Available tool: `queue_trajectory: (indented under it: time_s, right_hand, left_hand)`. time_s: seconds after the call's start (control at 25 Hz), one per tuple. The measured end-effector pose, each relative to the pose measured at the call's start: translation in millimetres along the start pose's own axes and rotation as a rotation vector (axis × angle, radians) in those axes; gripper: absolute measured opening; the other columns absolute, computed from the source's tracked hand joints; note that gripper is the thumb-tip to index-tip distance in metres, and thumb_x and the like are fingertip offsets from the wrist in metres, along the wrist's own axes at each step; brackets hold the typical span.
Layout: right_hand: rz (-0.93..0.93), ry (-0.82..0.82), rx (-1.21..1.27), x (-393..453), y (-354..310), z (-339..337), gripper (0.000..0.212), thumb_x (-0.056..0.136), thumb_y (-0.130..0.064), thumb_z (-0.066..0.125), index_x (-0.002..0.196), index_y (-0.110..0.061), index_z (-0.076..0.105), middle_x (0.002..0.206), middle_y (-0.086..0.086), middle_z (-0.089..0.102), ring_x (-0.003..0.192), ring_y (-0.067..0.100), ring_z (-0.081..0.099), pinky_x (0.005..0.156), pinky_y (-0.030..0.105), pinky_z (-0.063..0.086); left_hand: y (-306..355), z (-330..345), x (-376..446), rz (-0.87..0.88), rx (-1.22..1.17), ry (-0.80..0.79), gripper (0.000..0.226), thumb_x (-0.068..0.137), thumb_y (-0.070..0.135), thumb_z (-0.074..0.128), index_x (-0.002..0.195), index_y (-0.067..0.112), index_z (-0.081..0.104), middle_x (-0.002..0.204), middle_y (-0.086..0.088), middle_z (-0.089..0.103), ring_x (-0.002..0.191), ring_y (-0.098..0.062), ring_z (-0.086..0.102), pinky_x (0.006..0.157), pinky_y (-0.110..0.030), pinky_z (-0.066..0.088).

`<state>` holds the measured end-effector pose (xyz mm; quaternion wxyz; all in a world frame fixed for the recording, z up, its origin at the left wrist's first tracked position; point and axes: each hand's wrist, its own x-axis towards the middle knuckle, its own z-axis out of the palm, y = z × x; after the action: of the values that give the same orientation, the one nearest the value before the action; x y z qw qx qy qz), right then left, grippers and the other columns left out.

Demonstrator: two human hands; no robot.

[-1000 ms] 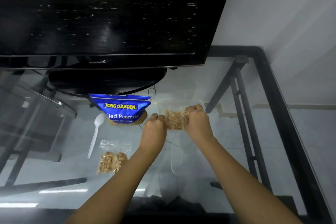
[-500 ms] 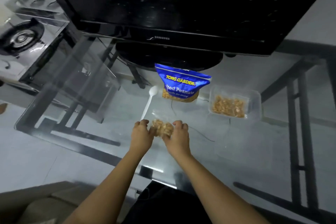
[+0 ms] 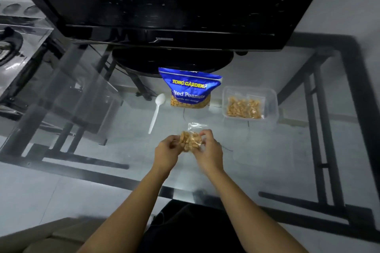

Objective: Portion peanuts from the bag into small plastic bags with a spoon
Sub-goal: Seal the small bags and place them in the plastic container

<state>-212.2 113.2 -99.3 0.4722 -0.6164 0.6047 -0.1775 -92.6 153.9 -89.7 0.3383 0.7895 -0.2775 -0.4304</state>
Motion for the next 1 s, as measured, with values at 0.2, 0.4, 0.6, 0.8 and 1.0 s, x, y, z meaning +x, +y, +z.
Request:
queue_trajectory:
  time_s: [0.2,0.4,0.6,0.8,1.0]
  right_hand:
    - [-0.071,0.023,0.313,1,8,-61,0.028,0.087,-0.017,0.062,0.110,-0.027,0.050,0.110,-0.007,0.057,0.086,0.007,0.063,0.067,0.010,0.049]
    - [-0.041,0.149,0.398,35,15,-133,0.035,0.087,-0.012,0.062,0.120,-0.021,0.054,0.118,-0.007,0.054,0.094,0.018,0.063,0.079,0.023,0.054]
    - [-0.028,0.216,0.152,88,24,-177,0.041,0.087,-0.015,0.062,0.127,-0.013,0.051,0.131,0.004,0.048,0.100,0.019,0.059,0.090,0.026,0.048]
    - [-0.005,0.096,-0.271,111,38,-181,0.043,0.090,-0.005,0.052,0.132,-0.007,0.045,0.137,0.012,0.043,0.120,0.029,0.050,0.101,0.030,0.039]
    - [-0.003,0.123,-0.707,115,35,-172,0.030,0.090,-0.004,0.048,0.120,-0.003,0.049,0.128,0.017,0.042,0.105,0.033,0.050,0.073,0.035,0.041]
  left_hand:
    - [28,33,1,0.055,-0.168,-0.141,0.017,0.089,0.007,0.057,0.105,0.008,0.062,0.093,-0.011,0.070,0.089,-0.025,0.065,0.084,-0.033,0.053]
    - [94,79,14,0.150,-0.215,-0.271,0.028,0.088,0.007,0.058,0.116,0.010,0.058,0.094,-0.007,0.068,0.087,-0.018,0.064,0.085,-0.032,0.052]
    - [144,130,46,0.209,0.114,-0.236,0.036,0.089,0.004,0.049,0.123,0.012,0.054,0.103,-0.007,0.066,0.085,-0.016,0.062,0.068,-0.019,0.050]
    - [141,151,57,0.283,0.474,-0.170,0.036,0.090,0.002,0.049,0.125,0.004,0.048,0.117,-0.017,0.061,0.103,-0.030,0.060,0.084,-0.032,0.049]
    - [123,155,59,0.527,0.664,-0.085,0.040,0.091,0.008,0.052,0.131,0.008,0.043,0.120,-0.018,0.050,0.102,-0.035,0.057,0.085,-0.036,0.047]
